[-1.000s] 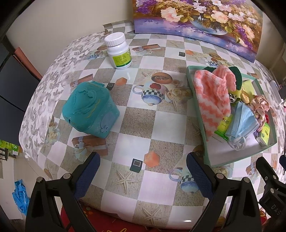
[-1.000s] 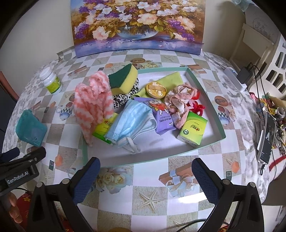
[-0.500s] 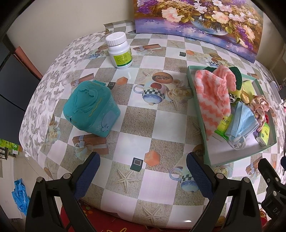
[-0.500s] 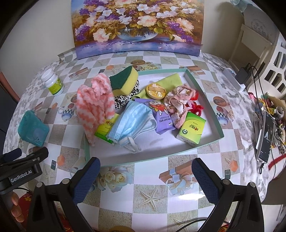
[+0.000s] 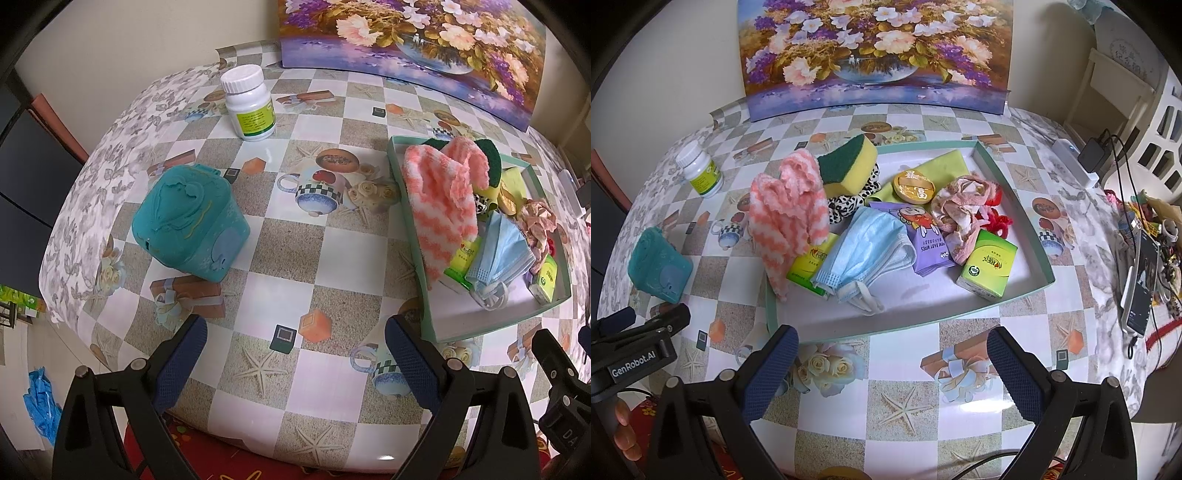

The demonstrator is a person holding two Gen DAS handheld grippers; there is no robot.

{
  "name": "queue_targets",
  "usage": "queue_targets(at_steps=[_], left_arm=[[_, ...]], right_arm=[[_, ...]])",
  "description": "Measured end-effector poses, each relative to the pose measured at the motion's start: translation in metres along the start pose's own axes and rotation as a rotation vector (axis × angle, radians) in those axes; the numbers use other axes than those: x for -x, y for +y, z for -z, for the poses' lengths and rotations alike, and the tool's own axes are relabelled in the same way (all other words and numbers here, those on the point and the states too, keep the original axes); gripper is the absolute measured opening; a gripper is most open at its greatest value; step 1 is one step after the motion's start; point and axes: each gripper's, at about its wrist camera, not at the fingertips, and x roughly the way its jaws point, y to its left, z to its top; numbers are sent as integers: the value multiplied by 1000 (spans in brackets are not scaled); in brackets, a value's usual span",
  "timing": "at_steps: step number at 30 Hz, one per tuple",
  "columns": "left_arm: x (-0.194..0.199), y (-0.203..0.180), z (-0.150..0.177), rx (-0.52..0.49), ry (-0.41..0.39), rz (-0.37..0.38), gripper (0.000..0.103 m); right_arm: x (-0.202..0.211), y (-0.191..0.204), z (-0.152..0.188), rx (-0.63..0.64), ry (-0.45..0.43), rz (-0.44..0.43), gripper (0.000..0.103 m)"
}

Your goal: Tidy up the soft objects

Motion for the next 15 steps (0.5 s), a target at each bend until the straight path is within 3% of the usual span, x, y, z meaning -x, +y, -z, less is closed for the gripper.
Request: queue_targets(at_steps=[15], left_arm=[[0,2,0,11,3,-4,97]], right_arm=[[1,0,0,-2,1,1,103]])
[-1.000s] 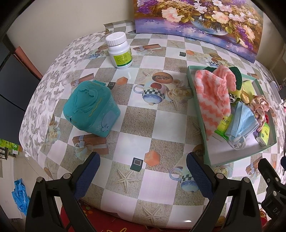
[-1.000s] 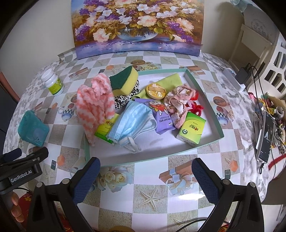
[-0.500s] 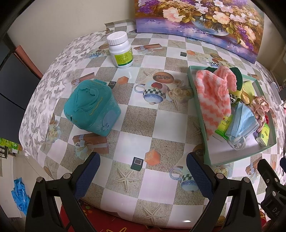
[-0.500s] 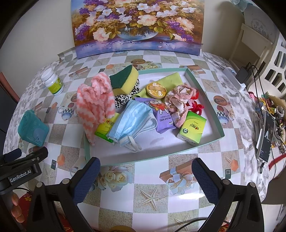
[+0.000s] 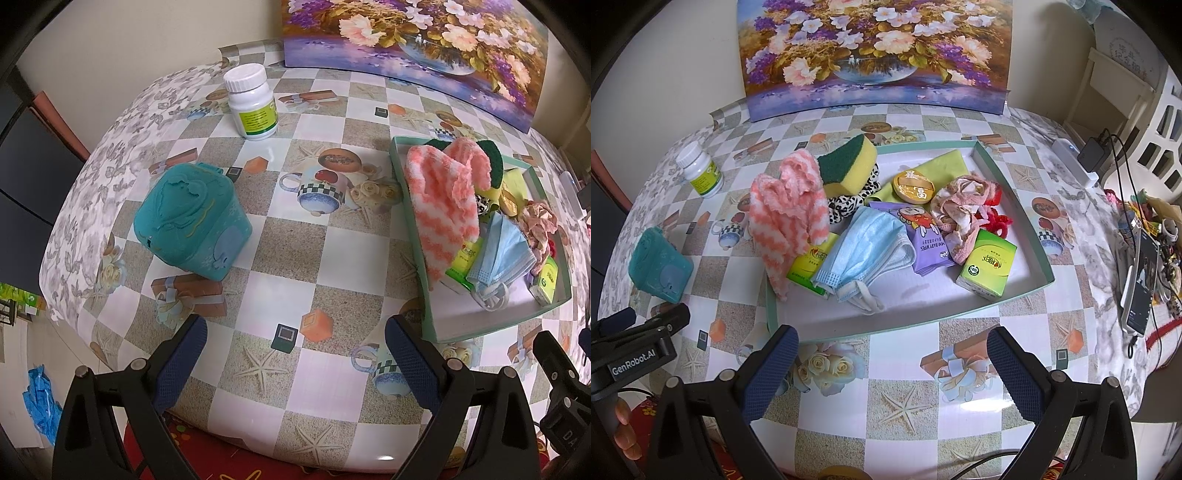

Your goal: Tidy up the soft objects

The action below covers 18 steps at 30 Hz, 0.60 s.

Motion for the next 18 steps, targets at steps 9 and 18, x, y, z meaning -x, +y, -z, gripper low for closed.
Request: queue_targets(at_steps=[9,18], left_arm=[[4,-2,1,9,-18,-15,97],[3,-1,0,17,-18,-14,97]], right_arm=[[0,0,0,-1,0,-1,103],[-3,-2,1,-8,7,-1,103]])
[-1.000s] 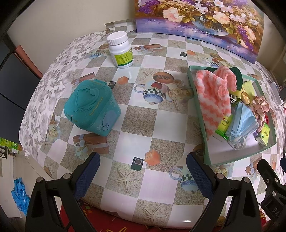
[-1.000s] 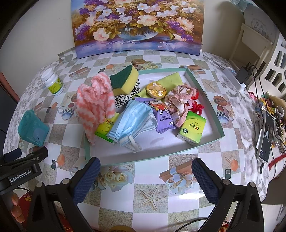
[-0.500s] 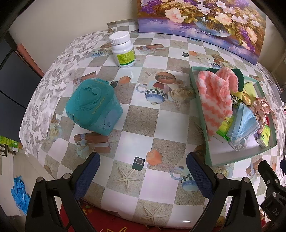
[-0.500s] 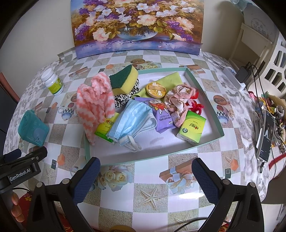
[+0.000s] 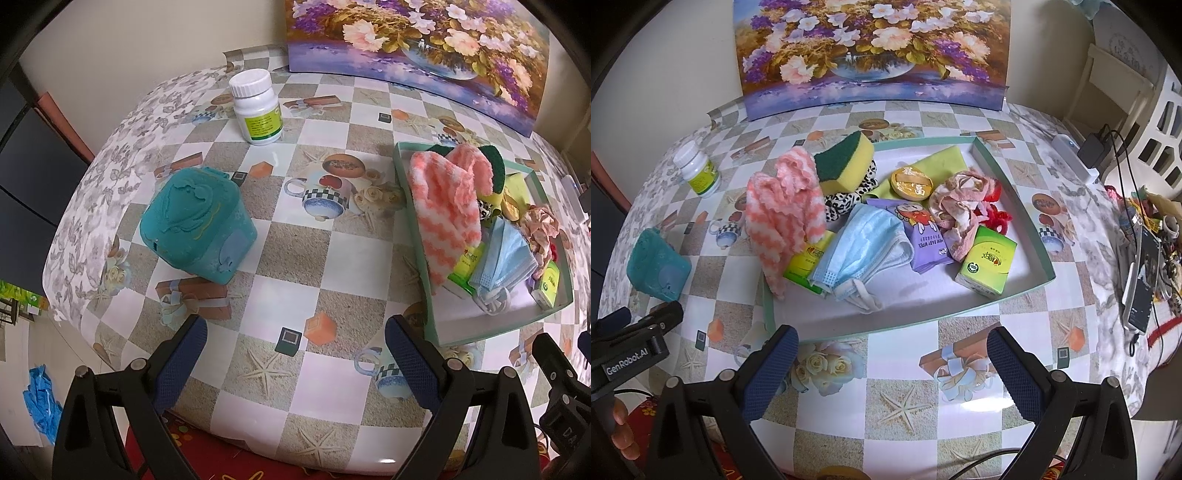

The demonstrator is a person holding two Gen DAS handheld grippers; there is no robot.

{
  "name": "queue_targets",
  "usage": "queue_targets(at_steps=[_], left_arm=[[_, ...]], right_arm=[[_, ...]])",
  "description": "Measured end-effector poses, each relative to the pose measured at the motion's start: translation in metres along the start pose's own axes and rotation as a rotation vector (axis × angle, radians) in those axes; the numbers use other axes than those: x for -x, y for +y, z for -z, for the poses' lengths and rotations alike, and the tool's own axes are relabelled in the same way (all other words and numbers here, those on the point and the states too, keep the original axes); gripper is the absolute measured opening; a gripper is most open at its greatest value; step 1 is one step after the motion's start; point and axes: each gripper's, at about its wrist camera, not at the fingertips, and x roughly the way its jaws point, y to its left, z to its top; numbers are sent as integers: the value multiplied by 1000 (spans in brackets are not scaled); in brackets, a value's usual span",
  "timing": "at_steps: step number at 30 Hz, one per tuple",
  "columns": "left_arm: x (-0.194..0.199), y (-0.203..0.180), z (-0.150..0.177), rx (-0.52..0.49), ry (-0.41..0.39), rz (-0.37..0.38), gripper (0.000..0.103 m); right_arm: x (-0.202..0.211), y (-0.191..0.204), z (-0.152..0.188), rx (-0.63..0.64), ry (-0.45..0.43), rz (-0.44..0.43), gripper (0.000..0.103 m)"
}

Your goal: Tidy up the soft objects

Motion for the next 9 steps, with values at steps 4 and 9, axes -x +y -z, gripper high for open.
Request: queue_targets(at_steps=[4,9], left_arm=[[-1,1,-1,5,2,1,97],[-4,3,-2,17,12,4,97]], right_arm=[[-2,0,-1,0,4,0,103],[-4,0,-2,0,6,0,103]])
